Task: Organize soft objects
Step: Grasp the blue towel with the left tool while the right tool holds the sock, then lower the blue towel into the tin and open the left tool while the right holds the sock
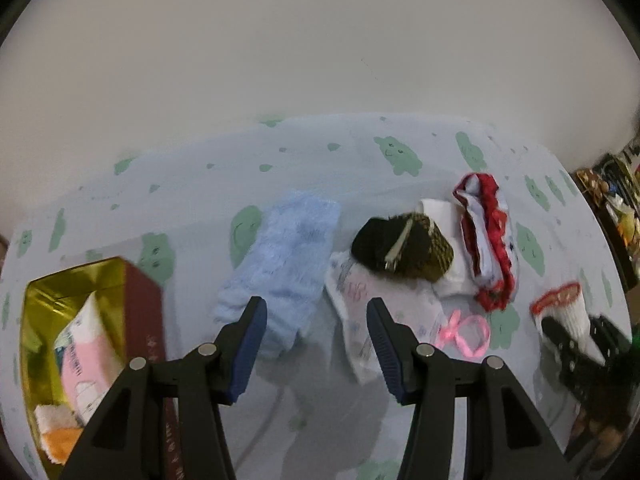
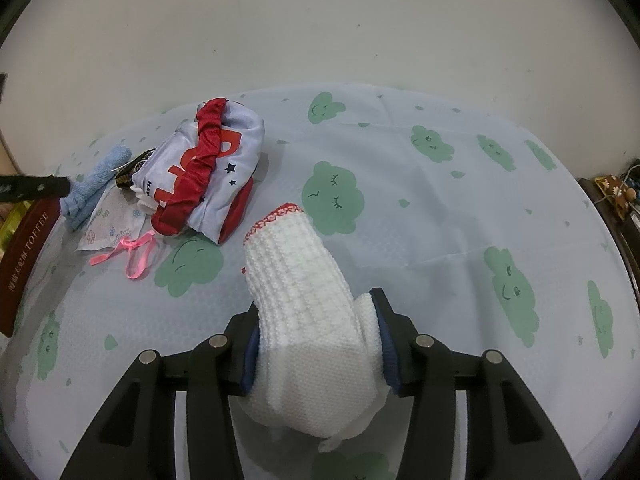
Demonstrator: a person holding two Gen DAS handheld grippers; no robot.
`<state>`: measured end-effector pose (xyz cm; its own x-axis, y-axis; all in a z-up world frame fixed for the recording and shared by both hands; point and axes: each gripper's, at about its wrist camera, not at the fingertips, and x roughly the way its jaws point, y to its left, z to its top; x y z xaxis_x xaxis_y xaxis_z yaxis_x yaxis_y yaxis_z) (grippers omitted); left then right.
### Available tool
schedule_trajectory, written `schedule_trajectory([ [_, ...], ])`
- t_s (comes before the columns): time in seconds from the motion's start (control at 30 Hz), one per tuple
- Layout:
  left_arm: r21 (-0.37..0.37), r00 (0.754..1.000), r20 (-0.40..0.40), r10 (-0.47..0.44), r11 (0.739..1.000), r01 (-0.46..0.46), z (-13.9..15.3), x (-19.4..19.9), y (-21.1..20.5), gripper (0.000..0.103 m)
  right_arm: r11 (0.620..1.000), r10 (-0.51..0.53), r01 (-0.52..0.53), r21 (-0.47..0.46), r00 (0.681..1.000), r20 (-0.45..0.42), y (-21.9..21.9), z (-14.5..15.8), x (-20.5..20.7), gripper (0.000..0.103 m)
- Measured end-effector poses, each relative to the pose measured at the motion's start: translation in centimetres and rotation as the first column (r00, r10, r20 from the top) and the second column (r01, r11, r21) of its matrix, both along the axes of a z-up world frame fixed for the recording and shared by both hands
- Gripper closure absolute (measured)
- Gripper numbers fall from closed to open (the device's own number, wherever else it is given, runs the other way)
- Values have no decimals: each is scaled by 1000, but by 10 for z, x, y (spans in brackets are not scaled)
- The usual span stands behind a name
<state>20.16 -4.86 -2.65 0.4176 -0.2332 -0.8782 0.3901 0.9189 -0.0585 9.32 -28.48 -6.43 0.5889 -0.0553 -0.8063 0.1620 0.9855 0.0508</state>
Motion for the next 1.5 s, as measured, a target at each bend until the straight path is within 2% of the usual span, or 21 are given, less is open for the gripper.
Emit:
schedule_trajectory([
  [0.3, 5, 996, -48, 71, 997, -71, -20, 47, -11, 50, 1000, 0, 0, 1, 1000, 0, 0, 0, 1, 56],
  [0.53, -7, 984, -86, 156, 988, -157, -40, 66, 3, 50, 1000, 0, 0, 5, 1000, -1, 0, 0, 2, 56],
  [0.73, 11, 987, -35, 155, 988, -155, -47, 51, 10, 50, 1000, -1, 1, 6, 1000, -1, -1, 1, 2, 55],
  [0.83, 51, 992, 3, 129, 990, -129, -50, 39, 8, 50, 1000, -1, 1, 5, 1000, -2, -1, 2, 2, 55],
  [0.87, 87, 994, 27, 110, 990, -112, -51, 32, 6, 55, 1000, -1, 1, 5, 1000, -2, -1, 2, 2, 55],
  [0.9, 99, 994, 40, 106, 989, -109, -50, 28, 6, 64, 1000, -1, 1, 6, 1000, -1, -1, 1, 2, 55],
  [0.93, 103, 993, 43, 107, 988, -111, -49, 23, 7, 66, 1000, -1, 1, 6, 1000, -1, -1, 1, 2, 55],
  [1.0, 92, 993, 33, 116, 989, -119, -47, 18, 11, 74, 1000, -1, 1, 5, 1000, -2, 0, 1, 3, 55],
  [1.1, 80, 991, 21, 131, 988, -133, -44, 9, 15, 78, 1000, -2, 2, 6, 1000, -1, 1, 0, 3, 55],
  [1.3, 44, 992, 10, 124, 991, -124, -34, -7, 12, 79, 1000, -2, 2, 5, 1000, -1, 1, 0, 4, 55],
  [1.5, 9, 996, 19, 92, 996, -93, -12, -25, 3, 79, 1000, -2, 2, 5, 1000, -2, 1, 1, 4, 55],
])
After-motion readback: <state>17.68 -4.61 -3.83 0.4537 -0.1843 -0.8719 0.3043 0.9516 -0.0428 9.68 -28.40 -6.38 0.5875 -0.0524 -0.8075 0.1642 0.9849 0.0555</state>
